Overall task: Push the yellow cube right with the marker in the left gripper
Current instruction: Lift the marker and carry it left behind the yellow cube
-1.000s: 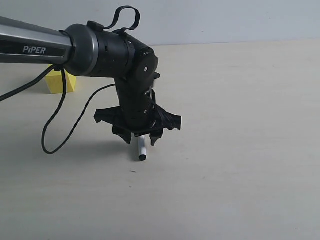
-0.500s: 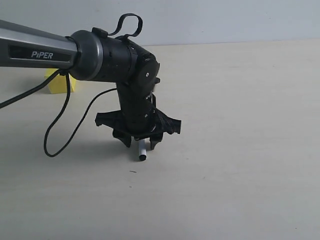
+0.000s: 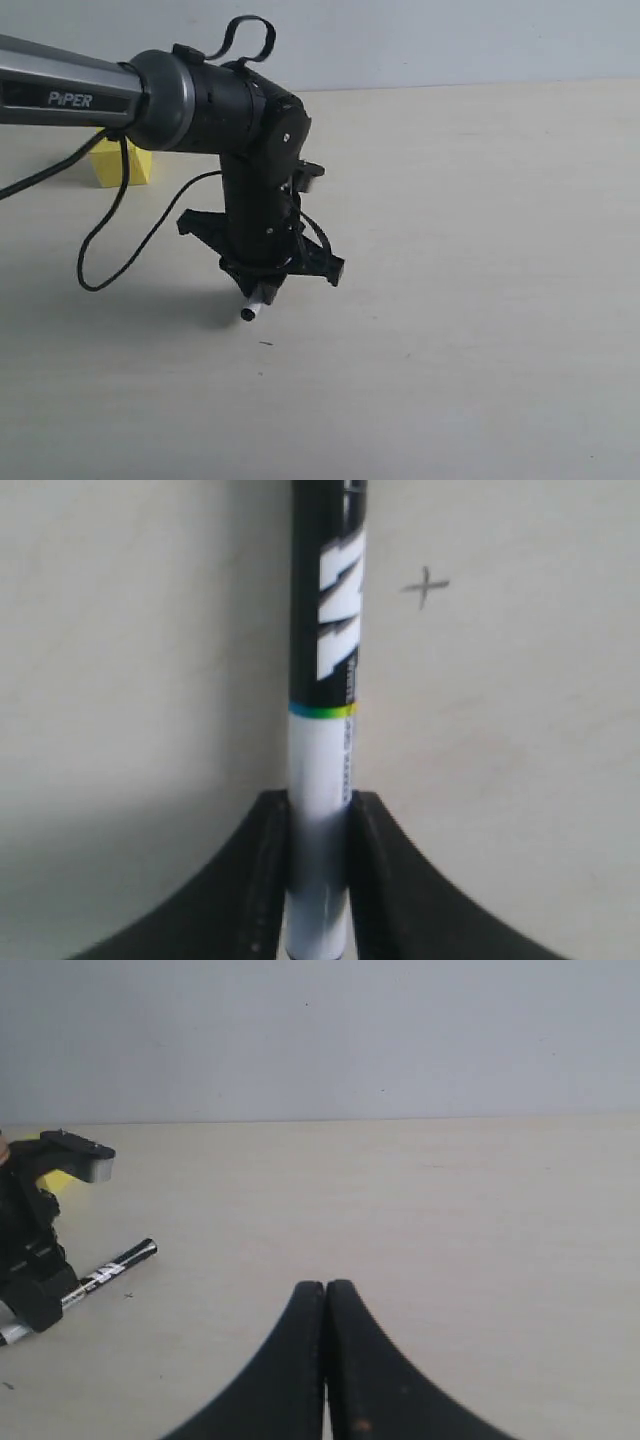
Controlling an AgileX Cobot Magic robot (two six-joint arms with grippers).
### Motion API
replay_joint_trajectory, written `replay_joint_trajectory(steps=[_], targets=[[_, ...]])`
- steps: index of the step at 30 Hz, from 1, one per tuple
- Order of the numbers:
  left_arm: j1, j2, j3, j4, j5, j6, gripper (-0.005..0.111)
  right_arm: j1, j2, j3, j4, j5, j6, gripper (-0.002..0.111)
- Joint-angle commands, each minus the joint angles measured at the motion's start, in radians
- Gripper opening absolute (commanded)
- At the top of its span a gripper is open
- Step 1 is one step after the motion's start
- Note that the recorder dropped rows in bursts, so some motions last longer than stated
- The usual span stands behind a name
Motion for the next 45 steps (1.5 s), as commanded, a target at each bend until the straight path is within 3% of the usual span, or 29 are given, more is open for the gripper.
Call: replay_joint_trajectory(steps=[1,4,9,16,19,21,26,32,39,42,45], targets=[[0.053,-0.169,-0.006,0.069,0.095,0.078,0.000,0.001,-0.005,0.004,-0.001,-0.007,-0.001,0.000],[0.103,-0.323,-0.003,0.208,0.210,0.039,0.000,0.001,-0.005,0.004,-0.001,-0.007,-0.001,0.000],[0.243,-0.507,0.049,0.463,0.216,-0.056,0.000,0.001,-0.005,0.004,-0.001,-0.007,-0.001,0.000],[0.606,-0.617,0.184,0.466,0.216,-0.045,0.000,0.001,-0.005,0.004,-0.001,-0.007,-0.001,0.000],[0.727,-0.590,0.229,0.468,0.210,0.107,0.000,0.001,-0.005,0.004,-0.001,-0.007,-0.001,0.000],[0.790,-0.559,0.247,0.464,0.136,0.252,0.000,0.001,-0.005,0.004,-0.001,-0.007,-0.001,0.000],[0.856,-0.464,0.253,0.464,-0.111,0.609,0.000,0.001,-0.005,0.004,-0.001,-0.007,-0.001,0.000],[0.856,-0.345,0.253,0.468,-0.424,1.012,0.000,0.001,-0.005,0.004,-0.001,-0.007,-0.001,0.000],[0.858,-0.196,0.249,0.473,-0.745,1.297,0.000,0.001,-0.005,0.004,-0.001,-0.007,-0.001,0.000],[0.861,-0.135,0.202,0.471,-0.735,1.346,0.000,0.001,-0.005,0.004,-0.001,-0.007,-0.001,0.000],[0.874,-0.066,0.118,0.397,-0.610,1.459,0.000,0.001,-0.005,0.004,-0.001,-0.007,-0.001,0.000]])
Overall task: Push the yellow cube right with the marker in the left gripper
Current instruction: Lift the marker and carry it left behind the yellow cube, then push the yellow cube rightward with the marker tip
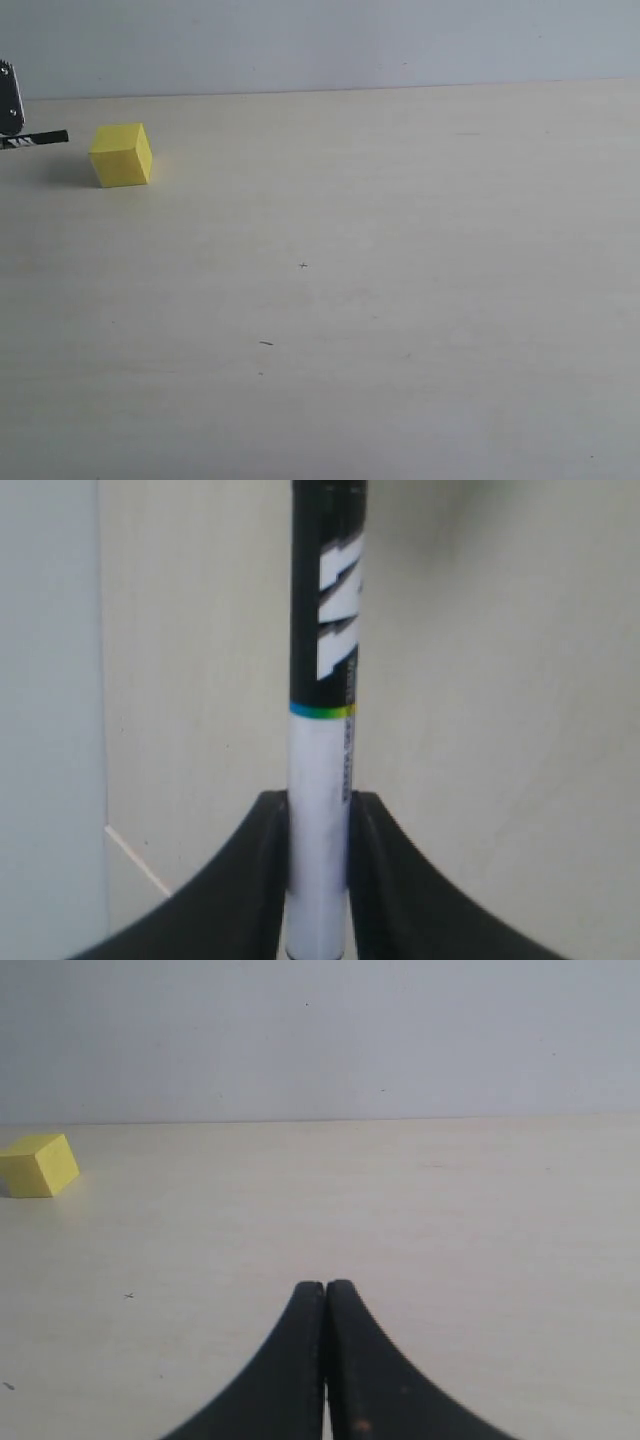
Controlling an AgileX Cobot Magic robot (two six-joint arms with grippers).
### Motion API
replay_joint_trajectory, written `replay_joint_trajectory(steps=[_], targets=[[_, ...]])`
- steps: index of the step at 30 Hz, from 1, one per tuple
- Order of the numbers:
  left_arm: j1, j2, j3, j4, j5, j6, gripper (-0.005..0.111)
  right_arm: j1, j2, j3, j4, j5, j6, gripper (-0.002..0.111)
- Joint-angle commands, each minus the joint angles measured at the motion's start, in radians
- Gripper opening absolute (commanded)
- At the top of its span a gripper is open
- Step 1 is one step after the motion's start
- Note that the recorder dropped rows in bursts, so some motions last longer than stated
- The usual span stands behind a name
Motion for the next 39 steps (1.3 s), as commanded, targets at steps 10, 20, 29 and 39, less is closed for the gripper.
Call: replay_joint_trajectory(steps=[10,20,29,39], targets=[[0.080,0.231,-0.403,-0.552,0.522,0.585,0.000,0.001,-0.005,0.004,-0.001,-0.007,-0.001,0.000],[0.079,0.295,-0.418,-0.545,0.362,0.643,0.000,0.001,-0.005,0.004,-0.001,-0.007,-0.001,0.000],[0.050,0.297,-0.418,-0.545,0.346,0.698,0.000,0.001,-0.005,0.004,-0.001,-0.007,-0.001,0.000],[-0.181,0.297,-0.418,-0.450,0.314,0.618,0.000,0.001,-0.005,0.004,-0.001,-0.007,-0.001,0.000]])
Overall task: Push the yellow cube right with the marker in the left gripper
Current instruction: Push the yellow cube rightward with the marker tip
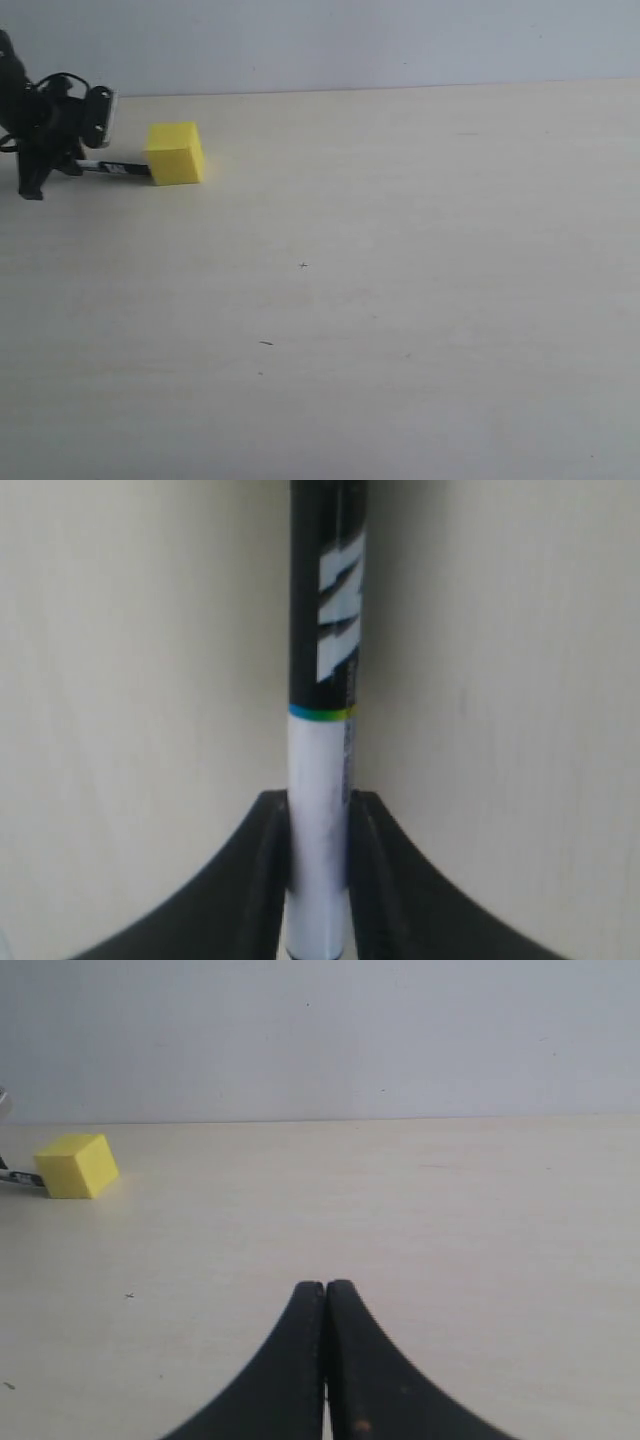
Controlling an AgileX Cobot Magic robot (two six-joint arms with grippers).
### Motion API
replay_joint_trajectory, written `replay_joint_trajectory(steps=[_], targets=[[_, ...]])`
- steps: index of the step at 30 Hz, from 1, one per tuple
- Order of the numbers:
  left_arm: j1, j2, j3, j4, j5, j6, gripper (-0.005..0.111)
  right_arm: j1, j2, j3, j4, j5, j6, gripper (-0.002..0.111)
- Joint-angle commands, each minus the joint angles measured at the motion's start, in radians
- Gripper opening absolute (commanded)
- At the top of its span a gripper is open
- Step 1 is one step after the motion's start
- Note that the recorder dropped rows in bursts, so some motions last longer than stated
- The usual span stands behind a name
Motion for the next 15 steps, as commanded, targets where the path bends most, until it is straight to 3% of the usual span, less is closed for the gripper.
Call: replay_joint_trajectory(steps=[1,4,11,15], targets=[[-0.064,-0.004,-0.004,0.103,-0.039,-0.116,0.000,0.001,-0.005,0.004,-0.001,-0.007,-0.001,0.000],[-0.052,-0.013,-0.004,0.136,-0.040,-0.214,0.000,0.001,-0.005,0.004,-0.001,-0.007,-0.001,0.000],[-0.029,-0.019,-0.004,0.136,0.011,-0.270,0.000,0.001,-0.005,0.004,-0.001,-0.007,-0.001,0.000],[-0.123,-0.017,-0.004,0.084,-0.036,-0.272,0.000,0.001,-0.005,0.004,-0.001,-0.007,-0.001,0.000]])
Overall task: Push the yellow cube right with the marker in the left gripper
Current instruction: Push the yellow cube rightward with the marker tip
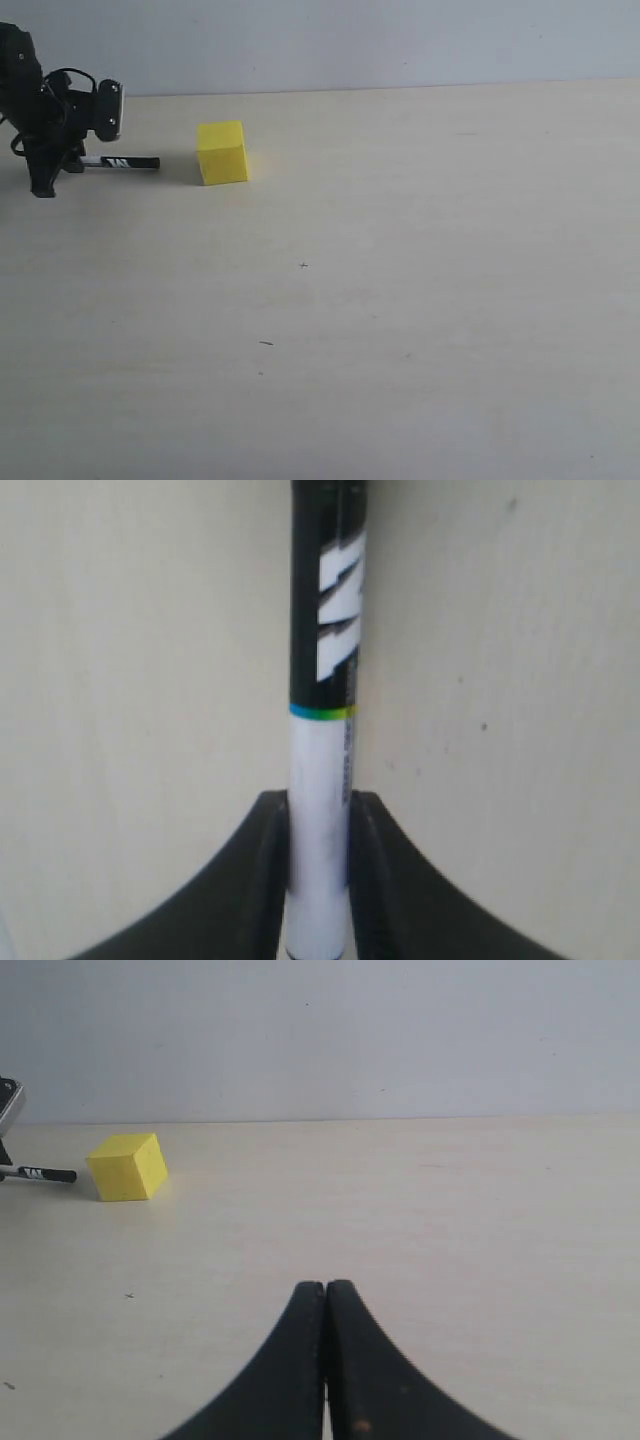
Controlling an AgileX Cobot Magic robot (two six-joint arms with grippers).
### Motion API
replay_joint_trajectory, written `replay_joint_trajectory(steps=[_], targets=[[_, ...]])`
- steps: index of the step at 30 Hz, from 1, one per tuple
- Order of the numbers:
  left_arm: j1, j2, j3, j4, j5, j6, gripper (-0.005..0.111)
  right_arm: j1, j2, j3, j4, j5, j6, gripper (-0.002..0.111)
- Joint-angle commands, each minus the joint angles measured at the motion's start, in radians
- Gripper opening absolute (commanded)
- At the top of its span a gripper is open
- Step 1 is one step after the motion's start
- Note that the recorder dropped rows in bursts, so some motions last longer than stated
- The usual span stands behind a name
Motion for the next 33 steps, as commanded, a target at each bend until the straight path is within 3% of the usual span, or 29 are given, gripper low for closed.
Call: replay_joint_trajectory(steps=[1,2,4,8,13,21,27,33], targets=[[-0.136,-0.011,-0.004,-0.096,-0.081,-0.013,0.000,0.001,-0.005,0.004,-0.001,-0.007,-0.001,0.000],[-0.179,-0.011,-0.004,-0.098,-0.106,-0.023,0.000,0.001,-0.005,0.004,-0.001,-0.007,-0.001,0.000],[-0.199,-0.015,-0.004,-0.084,-0.119,-0.055,0.000,0.001,-0.005,0.004,-0.001,-0.007,-0.001,0.000],[-0.113,-0.019,-0.004,-0.069,-0.018,-0.152,0.000,0.001,-0.005,0.004,-0.001,-0.007,-0.001,0.000],[-0.095,-0.019,-0.004,-0.069,0.039,-0.152,0.000,0.001,-0.005,0.004,-0.001,-0.007,-0.001,0.000],[-0.221,-0.009,-0.004,-0.069,0.015,-0.225,0.000,0.001,-0.005,0.004,-0.001,-0.007,-0.001,0.000],[-0.354,-0.009,-0.004,-0.069,-0.142,-0.273,0.000,0.001,-0.005,0.004,-0.001,-0.007,-0.001,0.000],[-0.357,-0.013,-0.004,0.028,-0.098,-0.435,0.000,0.001,-0.005,0.004,-0.001,-0.007,-0.001,0.000]])
